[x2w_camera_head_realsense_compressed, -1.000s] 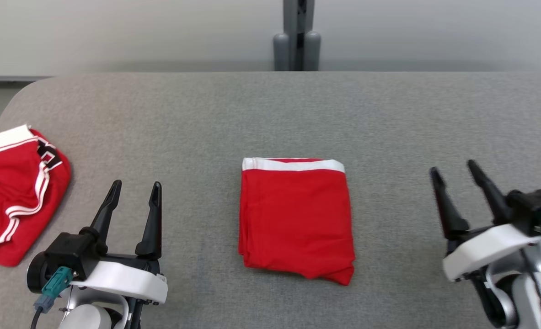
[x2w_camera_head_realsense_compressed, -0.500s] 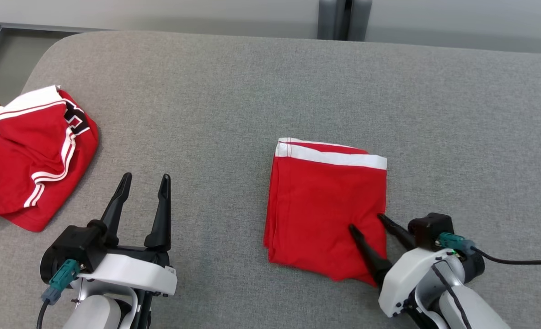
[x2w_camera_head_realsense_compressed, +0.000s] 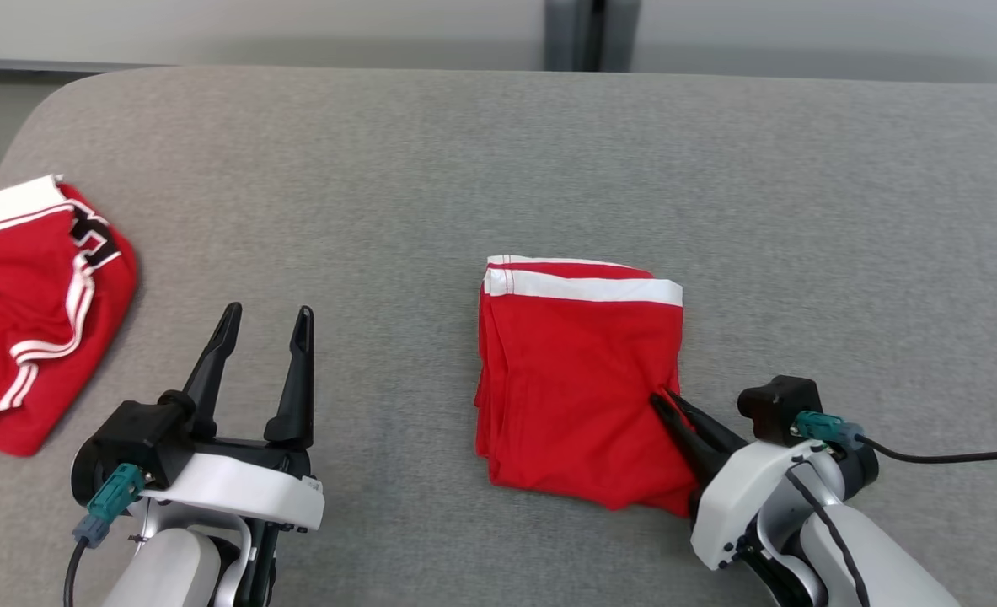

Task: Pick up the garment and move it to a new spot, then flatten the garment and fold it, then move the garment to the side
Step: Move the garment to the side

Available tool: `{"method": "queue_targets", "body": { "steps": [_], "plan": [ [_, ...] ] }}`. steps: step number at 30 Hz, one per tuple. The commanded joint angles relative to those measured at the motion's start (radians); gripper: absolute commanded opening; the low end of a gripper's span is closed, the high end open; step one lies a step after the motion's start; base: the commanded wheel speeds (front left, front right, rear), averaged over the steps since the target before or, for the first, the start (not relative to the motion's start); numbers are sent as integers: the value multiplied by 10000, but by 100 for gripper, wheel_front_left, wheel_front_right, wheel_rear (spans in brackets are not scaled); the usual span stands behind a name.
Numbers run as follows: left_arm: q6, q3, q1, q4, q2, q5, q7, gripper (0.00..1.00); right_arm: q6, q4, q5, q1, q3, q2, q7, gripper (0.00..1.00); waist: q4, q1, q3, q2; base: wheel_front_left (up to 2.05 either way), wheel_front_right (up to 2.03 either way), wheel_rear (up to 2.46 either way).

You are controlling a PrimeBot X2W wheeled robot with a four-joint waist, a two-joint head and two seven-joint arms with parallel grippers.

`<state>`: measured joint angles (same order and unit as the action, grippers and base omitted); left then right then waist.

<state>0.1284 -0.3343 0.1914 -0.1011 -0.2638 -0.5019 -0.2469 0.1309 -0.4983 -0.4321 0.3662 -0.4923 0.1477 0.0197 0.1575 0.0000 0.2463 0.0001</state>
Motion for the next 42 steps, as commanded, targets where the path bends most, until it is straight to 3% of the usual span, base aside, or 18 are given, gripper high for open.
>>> {"method": "queue_targets", "body": {
  "steps": [1, 15, 20, 28, 36, 42],
  "plan": [
    [27, 27, 87, 70, -18, 32, 0, 100, -3, -1, 3, 88, 6, 192, 96, 0, -248, 0, -15, -1, 0, 0, 0],
    [241, 3, 85, 1212, -880, 409, 748, 100, -3, 987, 430, -433, 167, 1166, 276, 0, -3866, 0, 444, -1, 0, 0, 0],
    [228, -148, 335, 1565, -1013, 495, 1138, 100, -3, 1137, 498, -308, 324, 1388, 392, 0, -4644, 0, 740, -1, 0, 0, 0],
    [122, -627, 1004, 2027, -1060, 909, 1629, 100, -3, 729, 680, 588, 887, 2061, 774, 0, -4708, 0, 1179, -1, 0, 0, 0],
    [-84, -1064, 1531, 2135, -913, 1108, 1735, 100, -3, -1219, 964, 2454, 1587, 3632, 1582, 0, -4015, 0, 1656, -1, 0, 0, 0],
    [-77, -1176, 1698, 2198, -901, 1232, 1671, 100, -3, -2474, 872, 3150, 1735, 4062, 2042, 0, -3625, 0, 1884, -1, 0, 0, 0]
  ]
}}
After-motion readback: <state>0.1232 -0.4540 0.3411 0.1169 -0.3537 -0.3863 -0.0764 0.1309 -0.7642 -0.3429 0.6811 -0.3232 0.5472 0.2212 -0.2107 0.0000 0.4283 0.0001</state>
